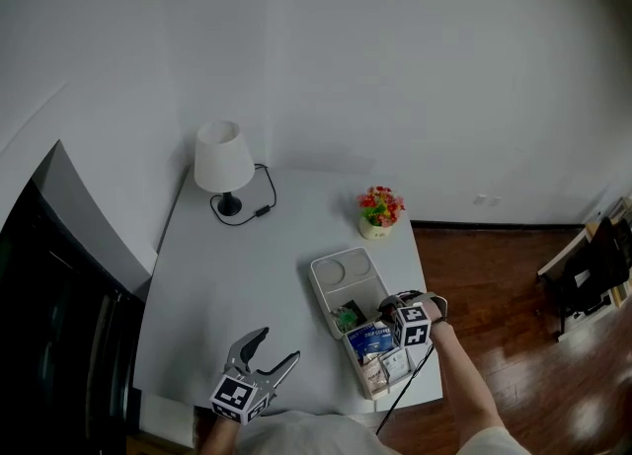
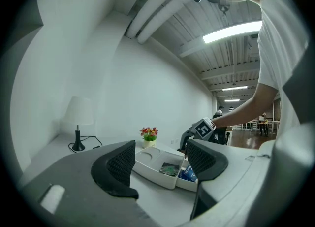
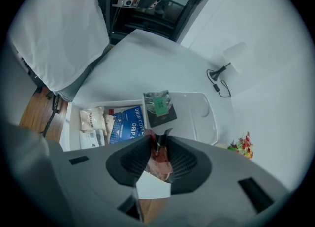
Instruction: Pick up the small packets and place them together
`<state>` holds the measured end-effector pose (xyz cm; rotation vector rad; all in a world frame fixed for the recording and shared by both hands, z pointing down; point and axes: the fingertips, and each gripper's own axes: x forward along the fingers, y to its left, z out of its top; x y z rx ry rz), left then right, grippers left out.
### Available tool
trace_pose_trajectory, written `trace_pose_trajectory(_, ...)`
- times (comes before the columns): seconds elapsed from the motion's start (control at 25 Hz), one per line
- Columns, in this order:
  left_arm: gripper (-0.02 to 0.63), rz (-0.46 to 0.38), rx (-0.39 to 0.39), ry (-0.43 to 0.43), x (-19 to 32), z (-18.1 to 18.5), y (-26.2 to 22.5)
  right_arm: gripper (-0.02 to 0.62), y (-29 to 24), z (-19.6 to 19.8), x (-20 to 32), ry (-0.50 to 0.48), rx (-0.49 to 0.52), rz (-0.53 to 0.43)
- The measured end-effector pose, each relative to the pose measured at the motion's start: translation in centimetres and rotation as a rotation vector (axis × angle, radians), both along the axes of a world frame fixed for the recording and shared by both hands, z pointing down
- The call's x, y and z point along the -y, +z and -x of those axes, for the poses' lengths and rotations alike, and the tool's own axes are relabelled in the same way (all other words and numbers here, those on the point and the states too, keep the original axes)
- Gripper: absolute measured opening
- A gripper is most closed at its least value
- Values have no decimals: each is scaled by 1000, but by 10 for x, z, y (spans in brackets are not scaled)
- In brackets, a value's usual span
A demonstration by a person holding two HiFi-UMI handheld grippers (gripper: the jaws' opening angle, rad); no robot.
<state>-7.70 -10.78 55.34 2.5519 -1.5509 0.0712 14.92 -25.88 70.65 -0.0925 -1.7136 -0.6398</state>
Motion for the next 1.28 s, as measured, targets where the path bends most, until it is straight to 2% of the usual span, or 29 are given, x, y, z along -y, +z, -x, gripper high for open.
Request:
trace_pose_trajectory(0.24,327,2,18,-27,-3,7,-2,114,25,9,15,-63,-89,59)
trace_pose_trajectory(0.4,325,4,19,-50,-7,14,-2,129,33,7,18,-53,-126,79)
trace_pose_trajectory(0.76,325,10,14,-70,-10,16,0,143,43,19,33,-47,-86,43)
trace_pose_trajectory(0.8,325,11,14,-70,-10,17,1,158,43,22,35,-44,-71,30)
trace_pose_trajectory(0.84,325,12,13,-69,-10,17,1,221,43,25,37,-41,-57,18)
trace_pose_trajectory(0.88,325,12,12,-68,-10,17,0,249,43,27,37,-37,-50,11)
trace_pose_trajectory(1.04,325,9,9,-60,-9,16,0,256,42,28,38,-18,-33,-5)
trace_pose_trajectory(1.12,325,9,7,-57,-9,16,0,387,42,28,41,3,-13,-10)
trace_pose_trajectory(1.28,325,9,2,-51,-8,15,1,391,31,26,47,39,27,-57)
